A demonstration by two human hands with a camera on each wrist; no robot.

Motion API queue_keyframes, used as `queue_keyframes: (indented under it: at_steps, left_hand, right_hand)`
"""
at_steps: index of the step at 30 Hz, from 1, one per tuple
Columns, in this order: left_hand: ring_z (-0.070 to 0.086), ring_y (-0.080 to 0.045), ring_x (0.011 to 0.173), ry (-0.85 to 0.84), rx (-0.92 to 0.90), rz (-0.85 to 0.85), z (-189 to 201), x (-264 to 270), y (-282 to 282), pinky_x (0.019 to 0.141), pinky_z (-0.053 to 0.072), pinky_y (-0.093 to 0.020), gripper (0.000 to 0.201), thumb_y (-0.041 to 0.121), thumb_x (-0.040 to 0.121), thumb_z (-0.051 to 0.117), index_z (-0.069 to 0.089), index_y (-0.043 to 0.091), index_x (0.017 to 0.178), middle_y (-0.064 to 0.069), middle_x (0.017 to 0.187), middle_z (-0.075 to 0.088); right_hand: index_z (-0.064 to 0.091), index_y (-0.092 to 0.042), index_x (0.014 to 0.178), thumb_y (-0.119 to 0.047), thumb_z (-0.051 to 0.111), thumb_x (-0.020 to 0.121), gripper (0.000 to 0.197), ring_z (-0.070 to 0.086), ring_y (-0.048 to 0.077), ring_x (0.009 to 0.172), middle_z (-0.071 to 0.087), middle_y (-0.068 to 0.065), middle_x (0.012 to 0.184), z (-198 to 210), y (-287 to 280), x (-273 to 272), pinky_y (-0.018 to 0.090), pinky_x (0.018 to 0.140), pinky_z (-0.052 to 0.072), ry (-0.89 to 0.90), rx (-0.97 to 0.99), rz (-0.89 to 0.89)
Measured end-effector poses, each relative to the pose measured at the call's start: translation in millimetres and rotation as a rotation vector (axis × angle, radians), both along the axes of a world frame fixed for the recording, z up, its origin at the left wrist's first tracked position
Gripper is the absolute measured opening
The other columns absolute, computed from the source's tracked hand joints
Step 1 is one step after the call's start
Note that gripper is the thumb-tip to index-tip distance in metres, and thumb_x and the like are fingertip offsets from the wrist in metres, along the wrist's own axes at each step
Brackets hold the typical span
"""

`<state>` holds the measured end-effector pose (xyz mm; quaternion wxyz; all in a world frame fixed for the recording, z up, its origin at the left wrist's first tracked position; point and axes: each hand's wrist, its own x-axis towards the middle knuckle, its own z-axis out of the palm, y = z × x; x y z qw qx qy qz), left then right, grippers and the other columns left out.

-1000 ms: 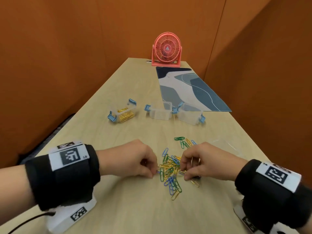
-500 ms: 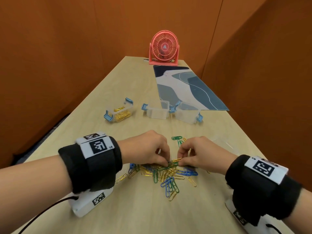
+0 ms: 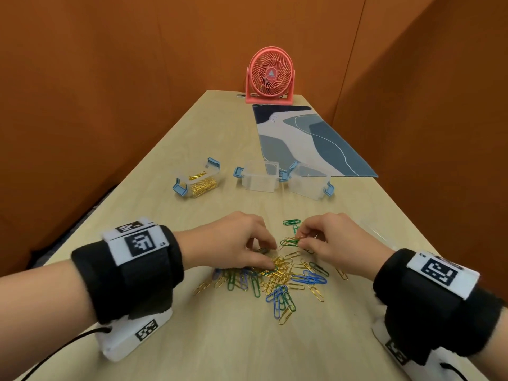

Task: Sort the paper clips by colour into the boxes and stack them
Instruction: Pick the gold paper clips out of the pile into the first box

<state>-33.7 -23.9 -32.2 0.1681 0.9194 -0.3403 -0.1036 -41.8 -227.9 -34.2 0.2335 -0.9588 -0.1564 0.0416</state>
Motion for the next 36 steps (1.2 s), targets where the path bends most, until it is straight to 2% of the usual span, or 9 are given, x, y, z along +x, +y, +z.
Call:
queue_keyframes:
  at_steps: [3,5,8,13,18,24,29,32,36]
  left_hand:
    - [0.047,-0.003,0.082,0.041,0.033,-0.037,-2,1,-15,0.074,0.039,-0.014,0.045,0.048,0.075,0.071,0.066,0.028,0.116,0.005,0.105,0.057]
    - [0.048,-0.002,0.077,0.051,0.017,-0.026,-3,0,-20,0.071,0.040,-0.014,0.042,0.043,0.074,0.074,0.068,0.025,0.112,0.004,0.099,0.059]
    - [0.050,-0.002,0.072,0.060,-0.030,0.014,-4,0,-17,0.074,0.043,-0.017,0.037,0.041,0.074,0.075,0.070,0.024,0.107,0.006,0.092,0.060]
    - [0.050,-0.004,0.086,0.052,0.013,-0.033,-2,-4,-17,0.080,0.043,-0.017,0.053,0.046,0.072,0.074,0.063,0.025,0.119,0.007,0.107,0.055]
    - [0.058,-0.005,0.085,0.089,-0.035,-0.009,-3,-3,-19,0.079,0.045,-0.019,0.029,0.032,0.077,0.074,0.072,0.024,0.105,0.003,0.100,0.066]
    - [0.056,-0.001,0.072,0.090,-0.048,0.064,-1,-6,-17,0.065,0.039,0.000,0.016,0.021,0.084,0.067,0.074,0.018,0.099,0.004,0.090,0.071]
    - [0.056,0.005,0.066,0.148,-0.134,0.185,8,0,-3,0.066,0.043,-0.005,0.010,0.024,0.084,0.068,0.072,0.021,0.093,0.014,0.078,0.067]
    - [0.060,-0.004,0.067,0.406,-0.386,0.344,16,3,11,0.068,0.051,-0.013,0.013,0.010,0.087,0.063,0.070,0.012,0.098,0.003,0.078,0.067]
    - [0.059,-0.009,0.058,0.951,-0.743,0.548,24,-2,21,0.052,0.051,-0.016,0.022,0.002,0.096,0.042,0.063,0.000,0.102,-0.005,0.070,0.055]
  right_hand:
    - [0.065,-0.020,0.101,-0.022,0.056,0.090,0.013,0.050,0.005,0.071,0.058,-0.008,0.079,-2,-1,0,0.012,0.062,0.037,-0.047,0.015,-0.030]
    - [0.062,-0.021,0.103,-0.019,0.056,0.091,0.014,0.047,0.003,0.066,0.055,-0.009,0.074,-2,-1,1,0.010,0.057,0.033,-0.051,0.048,-0.035]
    - [0.060,-0.021,0.106,-0.019,0.058,0.090,0.016,0.048,0.003,0.068,0.058,-0.008,0.076,-2,0,1,0.010,0.059,0.035,-0.030,0.072,-0.028]
    - [0.059,-0.025,0.105,-0.025,0.059,0.089,0.016,0.049,0.003,0.069,0.059,-0.011,0.078,-2,-2,1,0.015,0.062,0.038,-0.058,0.060,-0.055]
    - [0.066,-0.025,0.096,-0.023,0.062,0.085,0.012,0.049,0.001,0.062,0.058,-0.014,0.073,0,-1,-2,0.009,0.055,0.037,-0.032,0.044,-0.001]
    - [0.073,-0.024,0.086,-0.031,0.074,0.076,0.012,0.052,0.004,0.064,0.064,-0.010,0.075,5,3,-6,0.008,0.056,0.040,0.058,0.043,0.099]
    - [0.075,-0.025,0.088,-0.029,0.073,0.078,0.011,0.051,0.005,0.067,0.063,-0.012,0.075,6,3,-6,0.010,0.059,0.039,0.043,0.051,0.121]
    - [0.074,-0.024,0.093,-0.027,0.072,0.079,0.014,0.051,0.005,0.069,0.060,-0.013,0.075,4,4,-6,0.013,0.064,0.041,0.053,0.041,0.159]
    - [0.071,-0.024,0.106,-0.030,0.064,0.086,0.022,0.051,0.004,0.073,0.054,-0.014,0.079,3,13,-9,0.012,0.069,0.040,0.072,-0.032,0.263]
